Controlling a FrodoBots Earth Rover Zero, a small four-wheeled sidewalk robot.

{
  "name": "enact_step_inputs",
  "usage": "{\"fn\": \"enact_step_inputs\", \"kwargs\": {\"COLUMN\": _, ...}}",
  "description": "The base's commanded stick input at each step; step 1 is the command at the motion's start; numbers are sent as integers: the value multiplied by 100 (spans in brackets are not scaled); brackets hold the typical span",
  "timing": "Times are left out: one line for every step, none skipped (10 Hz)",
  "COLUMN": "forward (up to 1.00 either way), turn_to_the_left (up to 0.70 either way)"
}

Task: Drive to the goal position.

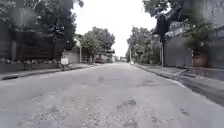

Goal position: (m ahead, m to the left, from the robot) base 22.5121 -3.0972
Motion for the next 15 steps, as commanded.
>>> {"fn": "enact_step_inputs", "kwargs": {"forward": 100, "turn_to_the_left": 0}}
{"fn": "enact_step_inputs", "kwargs": {"forward": 100, "turn_to_the_left": 0}}
{"fn": "enact_step_inputs", "kwargs": {"forward": 100, "turn_to_the_left": 0}}
{"fn": "enact_step_inputs", "kwargs": {"forward": 100, "turn_to_the_left": 0}}
{"fn": "enact_step_inputs", "kwargs": {"forward": 100, "turn_to_the_left": 0}}
{"fn": "enact_step_inputs", "kwargs": {"forward": 100, "turn_to_the_left": 0}}
{"fn": "enact_step_inputs", "kwargs": {"forward": 100, "turn_to_the_left": 0}}
{"fn": "enact_step_inputs", "kwargs": {"forward": 100, "turn_to_the_left": 0}}
{"fn": "enact_step_inputs", "kwargs": {"forward": 100, "turn_to_the_left": 0}}
{"fn": "enact_step_inputs", "kwargs": {"forward": 100, "turn_to_the_left": 0}}
{"fn": "enact_step_inputs", "kwargs": {"forward": 100, "turn_to_the_left": -4}}
{"fn": "enact_step_inputs", "kwargs": {"forward": 100, "turn_to_the_left": -24}}
{"fn": "enact_step_inputs", "kwargs": {"forward": 100, "turn_to_the_left": -32}}
{"fn": "enact_step_inputs", "kwargs": {"forward": 100, "turn_to_the_left": -33}}
{"fn": "enact_step_inputs", "kwargs": {"forward": 100, "turn_to_the_left": -35}}
